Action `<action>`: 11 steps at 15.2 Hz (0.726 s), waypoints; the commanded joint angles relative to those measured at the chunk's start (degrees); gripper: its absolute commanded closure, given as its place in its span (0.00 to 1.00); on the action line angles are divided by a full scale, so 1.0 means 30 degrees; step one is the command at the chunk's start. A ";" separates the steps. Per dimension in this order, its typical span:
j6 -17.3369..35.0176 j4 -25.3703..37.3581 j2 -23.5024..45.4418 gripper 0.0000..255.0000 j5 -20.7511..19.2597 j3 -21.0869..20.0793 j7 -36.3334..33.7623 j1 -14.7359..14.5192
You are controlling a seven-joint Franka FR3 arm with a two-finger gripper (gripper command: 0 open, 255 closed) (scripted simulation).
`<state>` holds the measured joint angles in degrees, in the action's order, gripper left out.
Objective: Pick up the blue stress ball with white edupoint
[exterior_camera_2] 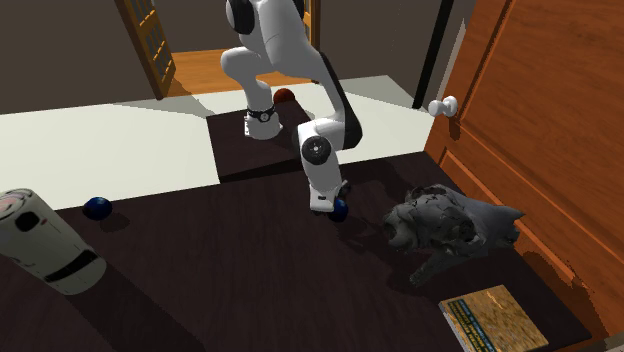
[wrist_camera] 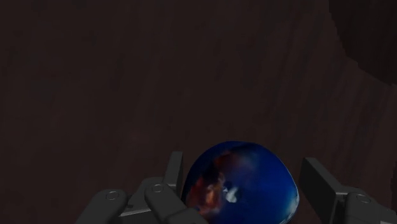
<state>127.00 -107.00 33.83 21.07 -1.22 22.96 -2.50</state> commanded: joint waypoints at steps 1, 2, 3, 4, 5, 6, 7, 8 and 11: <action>0.0012 -0.0001 0.0027 1.00 0.0000 0.0001 0.0002 0.0000; 0.0014 -0.0003 0.0025 1.00 0.0000 0.0000 0.0000 -0.0002; 0.0013 0.0005 0.0032 1.00 0.0000 -0.0002 -0.0004 -0.0005; 0.0013 0.0012 0.0039 1.00 0.0001 -0.0002 -0.0006 -0.0006; 0.0015 0.0009 0.0038 1.00 0.0000 -0.0001 -0.0002 -0.0003; 0.0011 0.0009 0.0034 1.00 0.0000 0.0000 -0.0002 -0.0002; 0.0036 -0.0048 0.0007 1.00 0.0007 0.0000 0.0014 0.0001; -0.0125 -0.0077 -0.0190 1.00 -0.0025 0.0016 -0.0046 -0.0004; -0.0624 -0.0134 -0.0766 1.00 -0.0125 0.0063 -0.0228 -0.0018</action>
<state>125.59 -107.27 32.12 20.79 -1.09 22.38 -2.59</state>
